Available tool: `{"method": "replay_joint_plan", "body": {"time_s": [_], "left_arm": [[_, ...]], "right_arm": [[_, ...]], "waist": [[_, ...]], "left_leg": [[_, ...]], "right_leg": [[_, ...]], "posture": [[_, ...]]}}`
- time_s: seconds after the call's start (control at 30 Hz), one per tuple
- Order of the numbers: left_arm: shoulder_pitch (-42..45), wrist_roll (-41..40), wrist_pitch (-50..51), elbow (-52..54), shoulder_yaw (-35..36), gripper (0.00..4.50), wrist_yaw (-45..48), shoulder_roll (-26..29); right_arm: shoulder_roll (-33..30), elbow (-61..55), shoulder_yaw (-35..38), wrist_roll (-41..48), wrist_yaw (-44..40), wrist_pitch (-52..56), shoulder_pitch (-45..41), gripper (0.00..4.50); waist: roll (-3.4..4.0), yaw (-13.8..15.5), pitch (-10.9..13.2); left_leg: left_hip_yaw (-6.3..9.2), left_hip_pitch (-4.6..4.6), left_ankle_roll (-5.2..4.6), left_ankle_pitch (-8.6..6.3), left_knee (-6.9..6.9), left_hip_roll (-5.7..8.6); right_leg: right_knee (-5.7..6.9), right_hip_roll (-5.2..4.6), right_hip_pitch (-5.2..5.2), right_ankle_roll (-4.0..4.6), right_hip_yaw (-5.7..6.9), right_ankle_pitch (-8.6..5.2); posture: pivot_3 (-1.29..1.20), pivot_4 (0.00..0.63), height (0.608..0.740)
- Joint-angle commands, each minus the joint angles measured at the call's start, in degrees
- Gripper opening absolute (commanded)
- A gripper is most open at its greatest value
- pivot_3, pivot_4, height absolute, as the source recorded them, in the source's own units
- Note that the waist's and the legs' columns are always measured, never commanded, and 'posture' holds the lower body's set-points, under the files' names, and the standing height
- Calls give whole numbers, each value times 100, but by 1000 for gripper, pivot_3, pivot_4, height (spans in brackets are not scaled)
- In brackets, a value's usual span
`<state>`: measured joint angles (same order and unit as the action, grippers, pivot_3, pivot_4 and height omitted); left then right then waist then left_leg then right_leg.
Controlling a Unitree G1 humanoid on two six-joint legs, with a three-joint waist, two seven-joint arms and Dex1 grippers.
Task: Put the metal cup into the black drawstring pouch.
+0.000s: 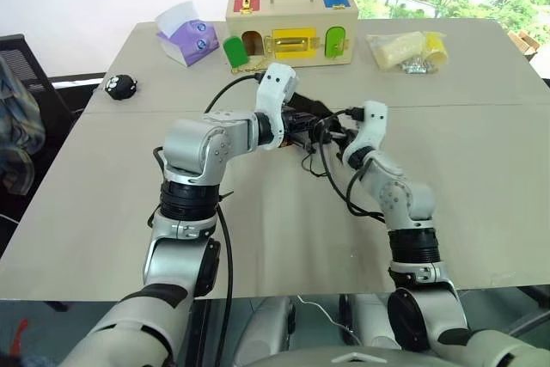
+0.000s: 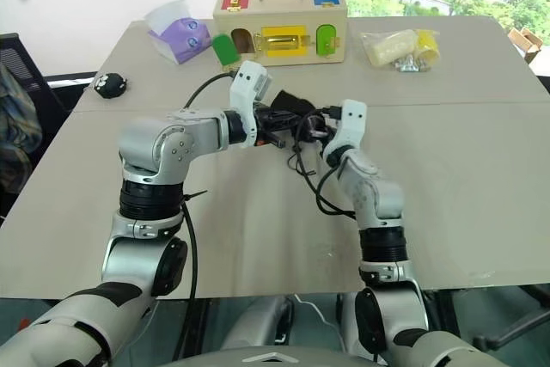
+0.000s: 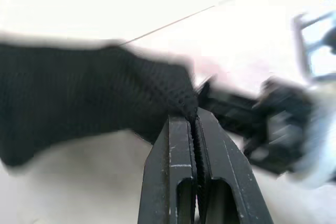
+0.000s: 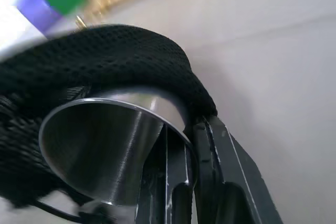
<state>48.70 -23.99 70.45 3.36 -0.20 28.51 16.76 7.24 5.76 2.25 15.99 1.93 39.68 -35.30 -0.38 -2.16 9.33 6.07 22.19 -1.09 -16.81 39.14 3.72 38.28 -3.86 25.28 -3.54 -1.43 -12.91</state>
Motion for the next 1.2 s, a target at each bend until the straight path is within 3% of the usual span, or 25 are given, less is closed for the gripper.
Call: {"method": "replay_joint_plan", "body": {"time_s": [0.03,0.17,0.47,0.93,1.03,1.2], "left_arm": [[38,-295,-13,443,126,0,96,-25],[44,-326,-37,424,127,0,43,-62],[-43,-305,-76,402,121,0,-42,-88],[346,-160,-535,-644,455,0,-417,-123],[400,-213,-598,-739,468,0,-451,-97],[425,-204,-709,-886,471,0,-482,-119]], "right_arm": [[83,124,-17,-170,209,-75,-205,18],[111,325,-99,-350,277,-314,-541,18],[646,-107,872,1043,882,226,-872,18],[-418,-1979,-328,1664,-281,1507,-247,18],[-605,-2098,-315,1533,-342,1433,-134,847],[-793,-2240,-218,1434,-464,1436,-7,3142]], "waist": [[-1,-34,0],[0,-63,-1],[0,-43,-1],[0,-4,-3],[0,-90,-2],[0,-116,-3]], "left_leg": [[-1,3,0,0,0,0],[-9,25,4,2,6,0],[-8,31,6,4,9,2],[4,44,4,4,20,11],[1,45,4,4,18,9],[7,43,10,8,12,7]], "right_leg": [[4,-9,5,0,-3,0],[25,-13,42,0,-15,0],[28,-13,46,0,-15,0],[26,-8,47,-1,-1,0],[28,-11,50,-1,-7,0],[52,-14,72,1,-18,-1]], "posture": [[0,150,710],[0,150,710],[0,150,710],[0,150,710],[0,150,710],[0,150,710]]}}
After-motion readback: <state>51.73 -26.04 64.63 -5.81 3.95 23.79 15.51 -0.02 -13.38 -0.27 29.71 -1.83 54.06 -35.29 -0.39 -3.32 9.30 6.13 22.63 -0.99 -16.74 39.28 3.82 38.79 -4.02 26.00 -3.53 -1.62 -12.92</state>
